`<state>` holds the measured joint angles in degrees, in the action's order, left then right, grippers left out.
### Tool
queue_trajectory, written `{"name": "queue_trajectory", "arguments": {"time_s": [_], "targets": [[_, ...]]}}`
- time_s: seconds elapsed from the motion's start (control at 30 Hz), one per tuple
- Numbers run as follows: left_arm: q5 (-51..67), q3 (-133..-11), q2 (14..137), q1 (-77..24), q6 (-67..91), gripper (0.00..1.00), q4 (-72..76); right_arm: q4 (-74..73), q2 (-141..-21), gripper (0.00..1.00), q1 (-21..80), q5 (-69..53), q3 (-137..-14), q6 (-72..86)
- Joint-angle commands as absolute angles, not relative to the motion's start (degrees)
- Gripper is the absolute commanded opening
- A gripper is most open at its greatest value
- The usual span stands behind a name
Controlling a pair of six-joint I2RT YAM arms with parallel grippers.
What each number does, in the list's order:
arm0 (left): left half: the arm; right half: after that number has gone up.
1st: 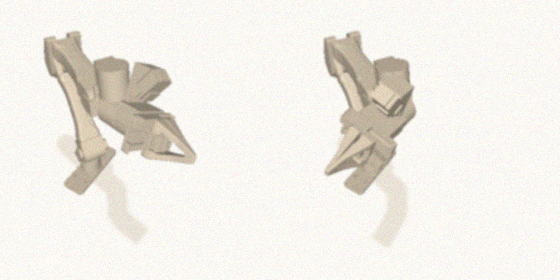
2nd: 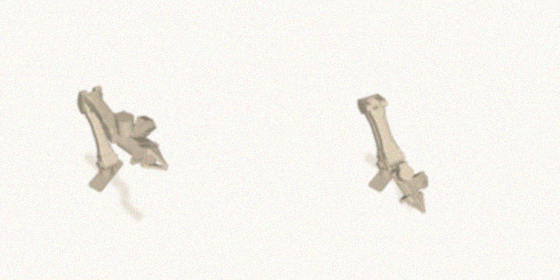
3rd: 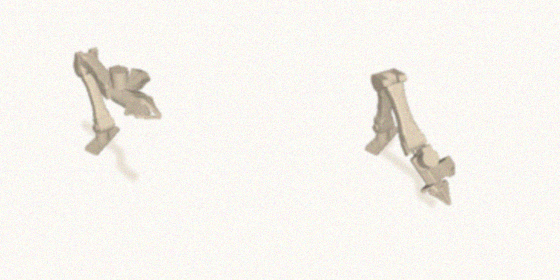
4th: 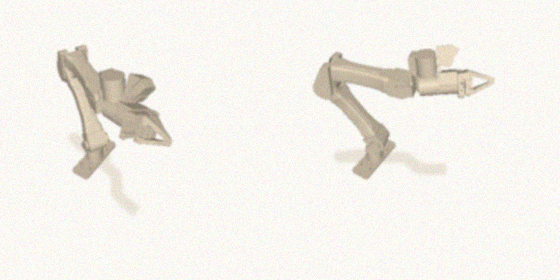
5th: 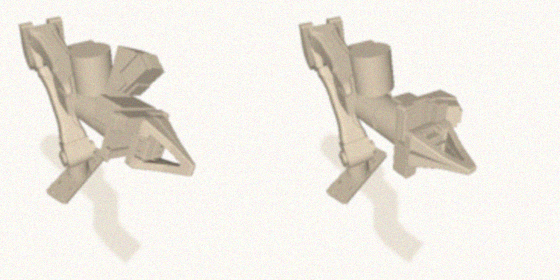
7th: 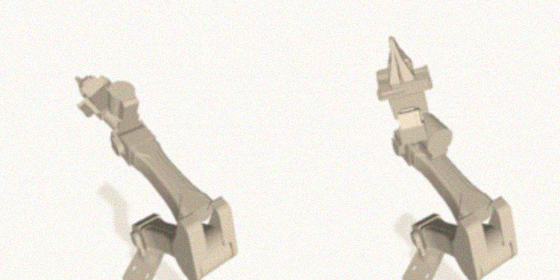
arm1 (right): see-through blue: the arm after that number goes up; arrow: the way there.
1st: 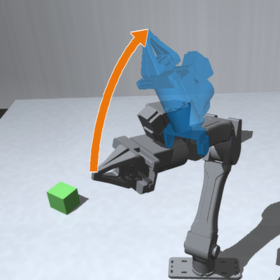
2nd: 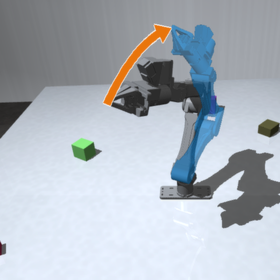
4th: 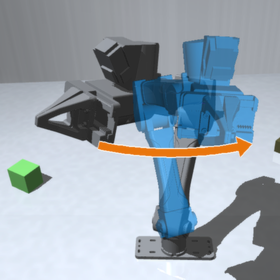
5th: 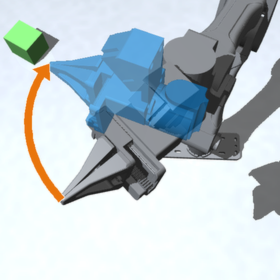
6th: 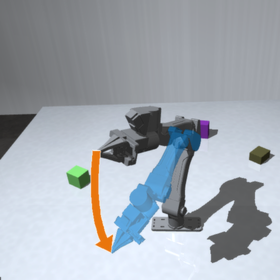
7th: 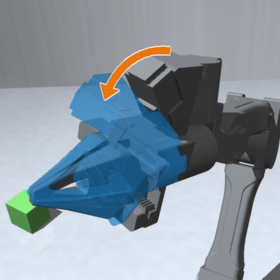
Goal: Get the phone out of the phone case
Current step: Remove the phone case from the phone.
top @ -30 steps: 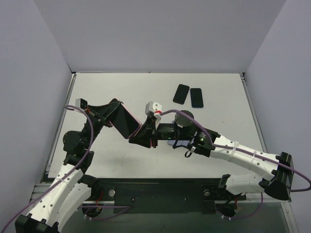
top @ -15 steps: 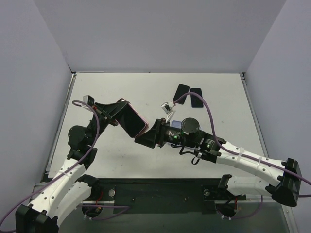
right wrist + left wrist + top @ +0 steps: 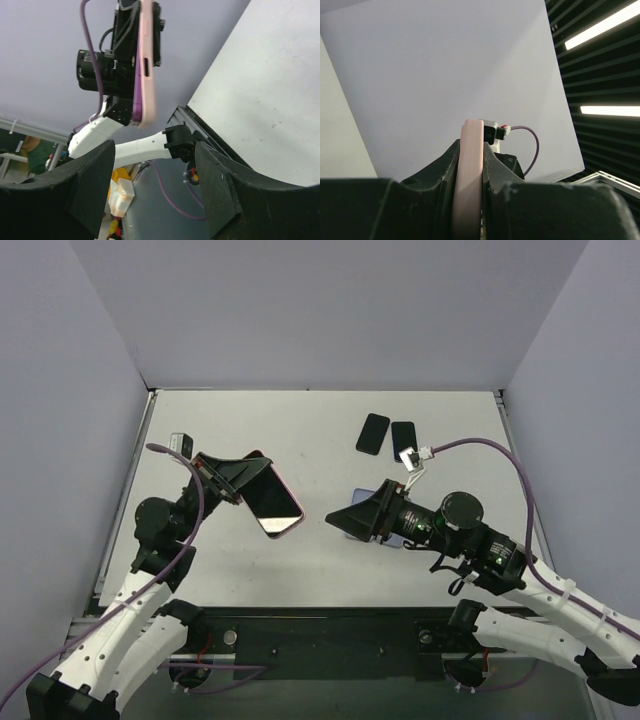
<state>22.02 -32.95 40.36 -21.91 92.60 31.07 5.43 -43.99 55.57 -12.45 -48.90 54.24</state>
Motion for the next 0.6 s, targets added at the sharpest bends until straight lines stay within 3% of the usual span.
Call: {"name": "queue_trajectory", "arguments": {"time_s": [0.0,0.2,0.57], "targets": [[23.3,-36.9,41.3,-21.6,90.5,0.00,32.5,15.2,-48.8,0.59,55.8,-17.2,-52.0,61.3],[23.0,-38.7,40.9,-21.6,88.9,0.00,29.9,22.5,-53.0,0.55,56.0,-20.8,-53.3,64.5],[21.5,-38.0,40.2,-21.5,88.2,0.00,28.7,21.7,-52.8,0.50,57.0,-20.0,-53.2,64.2]]}}
